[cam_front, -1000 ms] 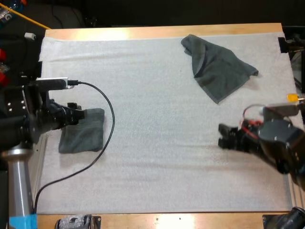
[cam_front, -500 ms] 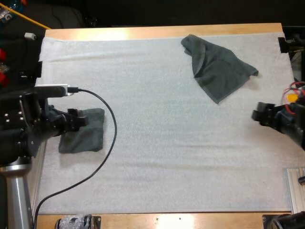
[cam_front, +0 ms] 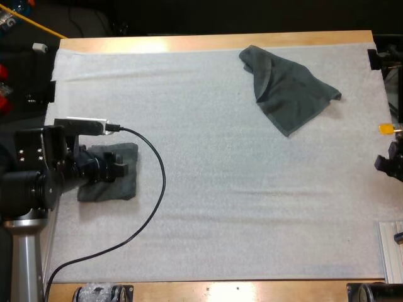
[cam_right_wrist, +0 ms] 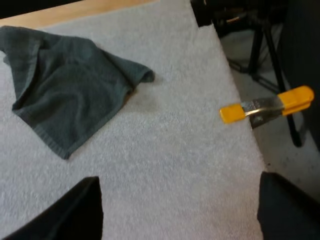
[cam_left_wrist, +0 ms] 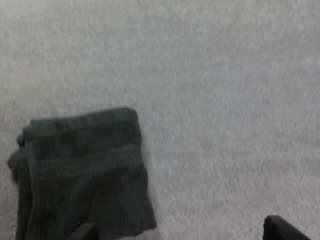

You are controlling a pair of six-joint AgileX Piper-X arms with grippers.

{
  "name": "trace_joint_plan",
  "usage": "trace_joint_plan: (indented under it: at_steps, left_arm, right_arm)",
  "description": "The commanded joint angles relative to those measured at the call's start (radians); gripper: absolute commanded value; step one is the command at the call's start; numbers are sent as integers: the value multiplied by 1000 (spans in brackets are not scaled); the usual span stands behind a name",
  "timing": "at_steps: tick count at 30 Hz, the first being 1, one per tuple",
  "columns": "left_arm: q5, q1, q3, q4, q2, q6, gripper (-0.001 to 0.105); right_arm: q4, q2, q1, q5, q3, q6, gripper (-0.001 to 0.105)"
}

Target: Pick towel from pile, fold and stack

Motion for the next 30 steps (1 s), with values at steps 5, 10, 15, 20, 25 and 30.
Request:
trace_joint_plan:
  at_steps: [5,10,15,20,25,30]
  left_arm:
    - [-11,-5,-2,8,-98,10,62]
    - [-22,-5,-2,7,-201,44,62]
    - [-24,-5,-2,7,-326,44,62]
    - [-39,-5,-2,17,-474,47,62]
    - [-43,-5,-2,84,-611,67,62]
    - [-44,-5,-2,144,-744,79,62]
  right_arm:
    - [36,-81,1,8,-5,-42,63]
    - [81,-163,1,8,-5,-58,63]
    - [148,-254,1,8,-7,-58,63]
    - [198,-336,1,8,-7,-58,63]
    - [236,-405,1,-14,-7,-57,63]
    - [263,-485,1,-39,-7,-48,63]
